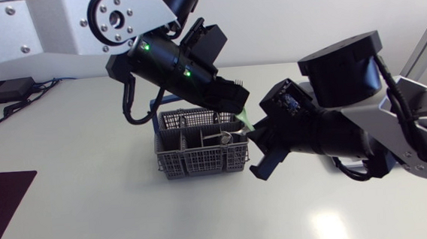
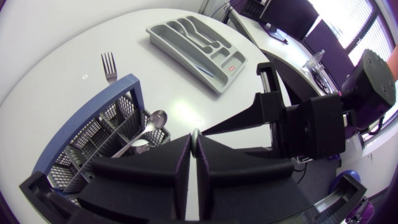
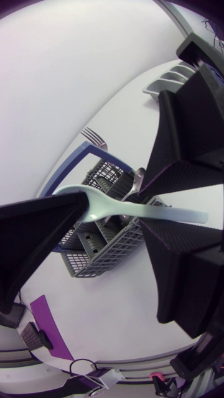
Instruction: Unload the cutlery basket into the drawer organizer.
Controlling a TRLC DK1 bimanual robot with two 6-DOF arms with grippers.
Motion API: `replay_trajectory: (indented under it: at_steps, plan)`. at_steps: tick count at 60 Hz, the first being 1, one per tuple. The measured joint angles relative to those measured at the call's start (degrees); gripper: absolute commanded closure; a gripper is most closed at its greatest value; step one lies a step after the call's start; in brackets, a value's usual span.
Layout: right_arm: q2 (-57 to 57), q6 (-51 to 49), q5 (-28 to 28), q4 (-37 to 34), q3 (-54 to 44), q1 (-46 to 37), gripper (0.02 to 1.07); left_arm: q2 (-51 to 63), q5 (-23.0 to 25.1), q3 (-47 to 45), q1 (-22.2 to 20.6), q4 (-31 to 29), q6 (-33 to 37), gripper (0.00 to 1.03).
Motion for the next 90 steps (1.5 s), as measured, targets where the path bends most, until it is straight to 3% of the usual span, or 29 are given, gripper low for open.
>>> replay_trajectory:
  at_steps: [12,22,23,27,36,47,60,72,90]
  plan:
    - [0.0,0.0,0.1,0.0,0.0,0.1,0.98,0.0,0.0,0.0,0.1,0.0,0.0,0.98]
    - [0.0,0.0,-0.3,0.0,0.0,0.1,0.98,0.0,0.2,0.0,0.2,-0.1,-0.2,0.67]
    - [0.0,0.0,-0.5,0.0,0.0,0.1,0.98,0.0,0.2,0.0,0.2,-0.1,-0.2,0.59]
    - [-0.1,-0.2,-1.1,0.0,0.0,0.1,0.98,0.0,0.2,0.3,0.3,-0.1,-0.2,0.44]
    - [-1.4,-0.9,-2.9,-1.2,-0.3,0.0,0.98,0.2,0.3,2.6,1.5,0.0,-0.2,0.23]
    - [-4.0,-2.8,-7.2,-3.7,-2.0,-2.9,0.98,0.2,0.4,6.3,4.2,2.4,-0.4,0.20]
    - [-7.2,-8.9,-17.9,-7.3,-3.8,-16.3,0.98,0.2,-0.4,7.3,5.8,3.0,1.5,0.20]
    - [-6.9,-21.4,-28.6,-10.4,-4.7,-34.4,0.98,-1.7,-2.2,2.6,6.0,5.1,8.8,0.20]
    - [3.3,-43.9,-36.0,-13.7,-4.7,-53.9,0.98,-5.3,-7.4,-5.8,3.8,10.1,18.8,0.20]
